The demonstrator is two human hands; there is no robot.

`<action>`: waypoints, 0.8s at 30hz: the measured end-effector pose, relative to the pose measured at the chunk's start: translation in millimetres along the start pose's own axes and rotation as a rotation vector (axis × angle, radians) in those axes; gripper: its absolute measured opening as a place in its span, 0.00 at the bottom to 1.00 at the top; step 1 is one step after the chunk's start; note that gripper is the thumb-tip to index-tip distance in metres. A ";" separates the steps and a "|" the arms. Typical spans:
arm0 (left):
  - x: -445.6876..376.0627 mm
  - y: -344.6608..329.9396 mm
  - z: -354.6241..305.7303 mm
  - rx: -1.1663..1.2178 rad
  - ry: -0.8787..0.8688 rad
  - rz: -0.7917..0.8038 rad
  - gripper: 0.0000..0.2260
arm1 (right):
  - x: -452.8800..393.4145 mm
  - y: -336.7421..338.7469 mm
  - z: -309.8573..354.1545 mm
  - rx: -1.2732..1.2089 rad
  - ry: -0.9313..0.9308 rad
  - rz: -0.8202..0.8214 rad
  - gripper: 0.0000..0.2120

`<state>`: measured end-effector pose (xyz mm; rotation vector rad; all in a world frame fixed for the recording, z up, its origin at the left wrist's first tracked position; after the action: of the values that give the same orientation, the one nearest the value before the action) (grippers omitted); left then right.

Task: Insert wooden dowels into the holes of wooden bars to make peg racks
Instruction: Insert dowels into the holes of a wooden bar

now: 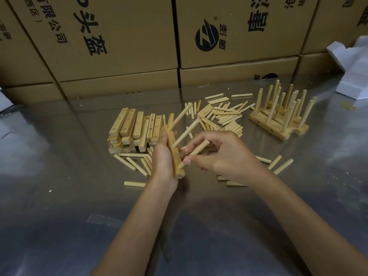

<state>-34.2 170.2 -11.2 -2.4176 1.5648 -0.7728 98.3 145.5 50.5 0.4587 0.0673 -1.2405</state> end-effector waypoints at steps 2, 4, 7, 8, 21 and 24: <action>6.3 -7.5 7.0 0.071 0.084 0.108 0.22 | -0.8 -3.3 0.5 -0.127 -0.030 -0.017 0.07; 12.6 -13.3 12.4 0.164 0.160 0.174 0.24 | 0.1 -8.0 0.2 -0.140 -0.027 -0.054 0.08; 11.6 -11.2 12.7 0.269 0.217 0.120 0.21 | 1.9 -14.7 -2.0 -0.028 -0.003 -0.084 0.10; 8.6 -7.8 11.2 0.265 0.214 0.073 0.21 | 1.9 -15.7 -4.5 0.007 -0.013 -0.079 0.14; -5.0 -1.5 -7.3 0.339 0.041 0.085 0.18 | -3.7 -1.2 -30.9 0.204 -0.152 -0.206 0.07; -2.6 -4.0 -8.4 0.291 -0.038 0.114 0.18 | -6.1 9.1 -35.9 0.227 -0.182 -0.312 0.07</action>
<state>-36.1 175.5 -3.3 -2.1065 1.4471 -0.8610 111.8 166.5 22.5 0.5438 -0.1643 -1.6014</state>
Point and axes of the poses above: each hand's wrist, its own x-axis away from the middle knuckle, its own y-axis out of the back of the hand, z = x × y, the point moved 6 cm from there along -x, towards the middle knuckle, and after that the axes turned 5 degrees about -z, right-handed, at the moved point
